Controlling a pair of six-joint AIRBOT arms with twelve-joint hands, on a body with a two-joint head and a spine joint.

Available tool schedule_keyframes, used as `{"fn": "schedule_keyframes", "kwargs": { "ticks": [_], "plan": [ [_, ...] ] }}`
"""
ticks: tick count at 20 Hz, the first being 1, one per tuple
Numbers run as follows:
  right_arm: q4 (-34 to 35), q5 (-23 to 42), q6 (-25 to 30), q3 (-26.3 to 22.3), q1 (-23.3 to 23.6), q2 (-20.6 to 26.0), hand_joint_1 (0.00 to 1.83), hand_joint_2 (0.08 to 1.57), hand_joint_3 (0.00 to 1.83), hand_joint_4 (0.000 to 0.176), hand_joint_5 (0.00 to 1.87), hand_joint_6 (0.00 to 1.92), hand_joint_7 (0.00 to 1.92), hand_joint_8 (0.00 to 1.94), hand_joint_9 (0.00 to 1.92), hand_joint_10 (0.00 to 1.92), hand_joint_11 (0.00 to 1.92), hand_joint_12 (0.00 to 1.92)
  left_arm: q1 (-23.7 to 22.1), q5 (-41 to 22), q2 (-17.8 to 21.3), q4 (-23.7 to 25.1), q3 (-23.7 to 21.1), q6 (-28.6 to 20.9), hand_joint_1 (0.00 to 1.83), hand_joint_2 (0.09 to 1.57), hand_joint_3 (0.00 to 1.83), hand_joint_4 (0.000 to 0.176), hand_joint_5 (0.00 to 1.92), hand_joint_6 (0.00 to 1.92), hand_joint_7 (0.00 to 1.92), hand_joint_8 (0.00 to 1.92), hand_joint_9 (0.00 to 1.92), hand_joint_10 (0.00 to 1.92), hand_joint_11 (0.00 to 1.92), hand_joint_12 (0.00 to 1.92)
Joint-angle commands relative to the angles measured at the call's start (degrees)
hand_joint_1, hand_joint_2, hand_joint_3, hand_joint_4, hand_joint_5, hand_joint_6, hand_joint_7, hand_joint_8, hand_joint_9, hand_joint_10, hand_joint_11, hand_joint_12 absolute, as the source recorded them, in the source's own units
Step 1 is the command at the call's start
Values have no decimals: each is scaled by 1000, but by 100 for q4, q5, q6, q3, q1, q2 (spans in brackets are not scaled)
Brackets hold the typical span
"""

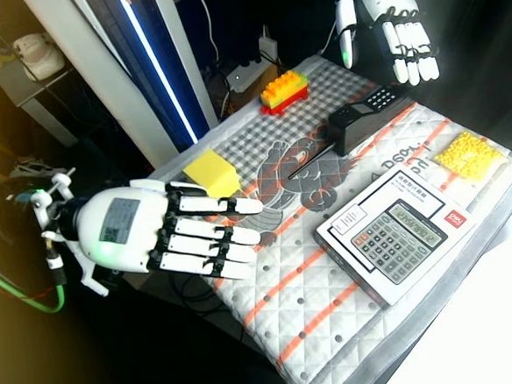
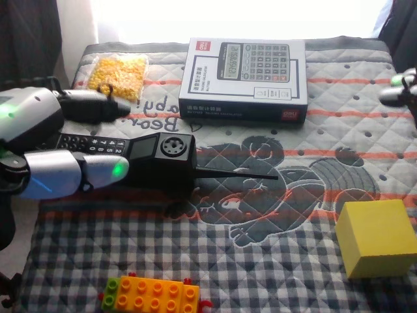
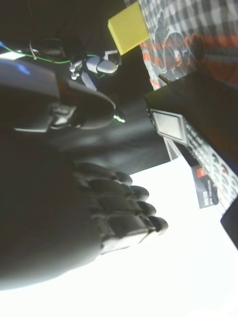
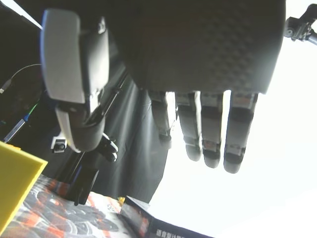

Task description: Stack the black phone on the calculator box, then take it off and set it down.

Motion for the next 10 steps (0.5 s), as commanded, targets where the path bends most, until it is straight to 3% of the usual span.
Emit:
{"fn": "schedule_keyframes", "kwargs": {
  "ticks": [1, 2, 3, 5, 6, 7, 10],
  "plan": [
    [168, 690, 17, 2, 74, 13, 607, 1160, 0, 80, 359, 0, 294, 0, 296, 0, 340, 14, -59, -631, -3, -1, 36, -5, 490, 1138, 1, 16, 471, 0, 556, 3, 661, 105, 437, 1218],
    [168, 690, 17, 0, 69, 13, 489, 1131, 0, 107, 264, 0, 202, 0, 191, 0, 258, 2, -59, -614, -14, -9, 46, -5, 529, 1099, 0, 41, 427, 0, 495, 0, 579, 40, 298, 1216],
    [168, 690, 17, 0, 62, 13, 421, 1096, 0, 160, 140, 0, 76, 0, 48, 0, 129, 0, -69, -569, -46, -21, 78, -5, 515, 991, 0, 112, 315, 0, 357, 0, 374, 7, 59, 1142],
    [168, 690, 17, -1, 61, 13, 343, 1078, 0, 175, 37, 0, 3, 0, 1, 0, 57, 0, -140, -463, -124, -45, 168, -5, 526, 879, 0, 158, 213, 7, 206, 11, 187, 14, 1, 606],
    [168, 690, 17, -1, 61, 13, 326, 1080, 0, 176, 26, 0, 0, 0, 0, 0, 53, 0, -206, -395, -181, -47, 230, -5, 549, 840, 0, 172, 173, 9, 158, 17, 150, 4, 0, 339],
    [168, 690, 17, -1, 61, 13, 329, 1083, 0, 176, 27, 1, 0, 0, 0, 0, 65, 5, -256, -353, -219, -39, 270, -4, 592, 819, 0, 175, 157, 3, 120, 4, 103, 3, 0, 173],
    [168, 690, 17, -1, 53, -5, 366, 1076, 0, 176, 31, 2, 0, 0, 8, 3, 97, 18, -408, -155, -334, 0, 419, -4, 681, 775, 0, 176, 91, 0, 72, 0, 58, 0, 5, 7]
  ]
}}
